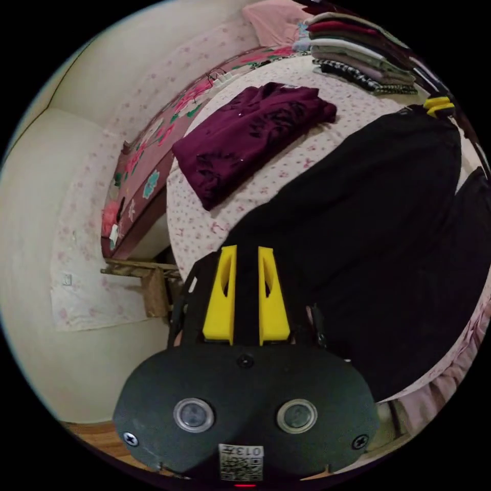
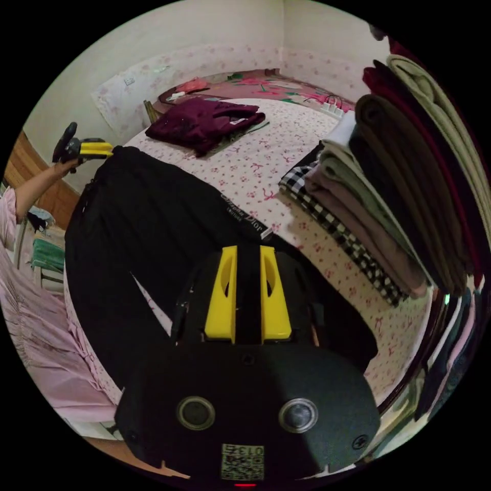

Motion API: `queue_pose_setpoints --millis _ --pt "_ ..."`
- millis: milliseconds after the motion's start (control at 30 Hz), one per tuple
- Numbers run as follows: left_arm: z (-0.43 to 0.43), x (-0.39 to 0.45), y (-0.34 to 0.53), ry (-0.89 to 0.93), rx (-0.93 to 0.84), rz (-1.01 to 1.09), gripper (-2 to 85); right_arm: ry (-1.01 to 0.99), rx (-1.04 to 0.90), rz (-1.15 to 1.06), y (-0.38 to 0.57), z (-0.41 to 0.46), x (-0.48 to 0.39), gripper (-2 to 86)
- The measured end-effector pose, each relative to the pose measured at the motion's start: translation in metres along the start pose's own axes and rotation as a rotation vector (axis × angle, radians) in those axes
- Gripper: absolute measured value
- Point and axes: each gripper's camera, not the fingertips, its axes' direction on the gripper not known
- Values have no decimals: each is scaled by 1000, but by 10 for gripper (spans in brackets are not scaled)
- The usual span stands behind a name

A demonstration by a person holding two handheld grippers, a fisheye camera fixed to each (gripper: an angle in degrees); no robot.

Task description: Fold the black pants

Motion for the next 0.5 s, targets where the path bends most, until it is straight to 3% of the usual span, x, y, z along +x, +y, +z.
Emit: queue_pose_setpoints --millis 300,500 --pt "60 -81 -38 89 -188 171 130 -75 -120 -122 -79 60 37 112" --pt "85 -103 -46 174 -210 232 125 -48 -213 -157 -99 91 39 93"
